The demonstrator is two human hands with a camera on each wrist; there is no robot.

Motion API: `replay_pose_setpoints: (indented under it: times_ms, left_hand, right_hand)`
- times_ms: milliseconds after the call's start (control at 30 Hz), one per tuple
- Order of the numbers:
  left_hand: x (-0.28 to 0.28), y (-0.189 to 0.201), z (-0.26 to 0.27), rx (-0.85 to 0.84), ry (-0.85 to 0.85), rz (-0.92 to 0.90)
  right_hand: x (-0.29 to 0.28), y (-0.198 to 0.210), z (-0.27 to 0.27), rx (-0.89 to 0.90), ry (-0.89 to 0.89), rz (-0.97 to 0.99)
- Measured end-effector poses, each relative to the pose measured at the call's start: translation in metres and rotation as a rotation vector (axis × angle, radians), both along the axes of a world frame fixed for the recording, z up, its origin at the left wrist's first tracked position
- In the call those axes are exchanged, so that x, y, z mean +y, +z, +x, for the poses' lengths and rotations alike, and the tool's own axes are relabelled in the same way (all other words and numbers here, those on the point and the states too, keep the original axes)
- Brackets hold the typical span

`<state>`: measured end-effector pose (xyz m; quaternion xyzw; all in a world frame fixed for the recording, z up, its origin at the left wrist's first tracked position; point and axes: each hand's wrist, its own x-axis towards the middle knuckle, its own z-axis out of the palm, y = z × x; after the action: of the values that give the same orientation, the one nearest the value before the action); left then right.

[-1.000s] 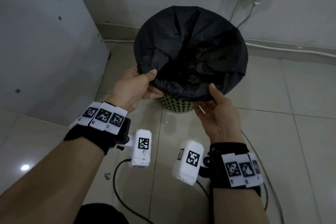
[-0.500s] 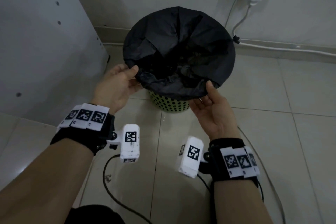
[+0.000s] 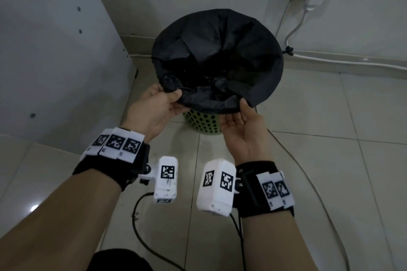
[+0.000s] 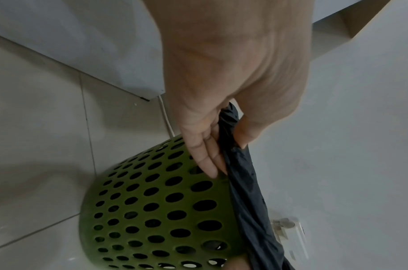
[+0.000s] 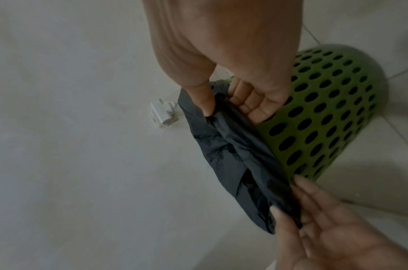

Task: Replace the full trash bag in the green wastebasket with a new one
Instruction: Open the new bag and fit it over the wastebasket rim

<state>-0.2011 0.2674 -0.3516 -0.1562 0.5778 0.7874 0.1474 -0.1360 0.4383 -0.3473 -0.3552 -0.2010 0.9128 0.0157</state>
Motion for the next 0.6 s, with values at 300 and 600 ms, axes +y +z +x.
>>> replay_pose_setpoints:
  times_ms: [300, 600]
  left_hand:
    - [-0.027, 0.001, -0.018, -0.026, -0.014, -0.072]
    - [-0.041, -0.004, -0.023, -0.042, -0.041, -0.238]
  right_hand:
    - [0.017, -0.013, 0.006, 0.012, 0.134, 0.202]
    - [-0.013, -0.013, 0.007, 0.0, 0.226, 0.173]
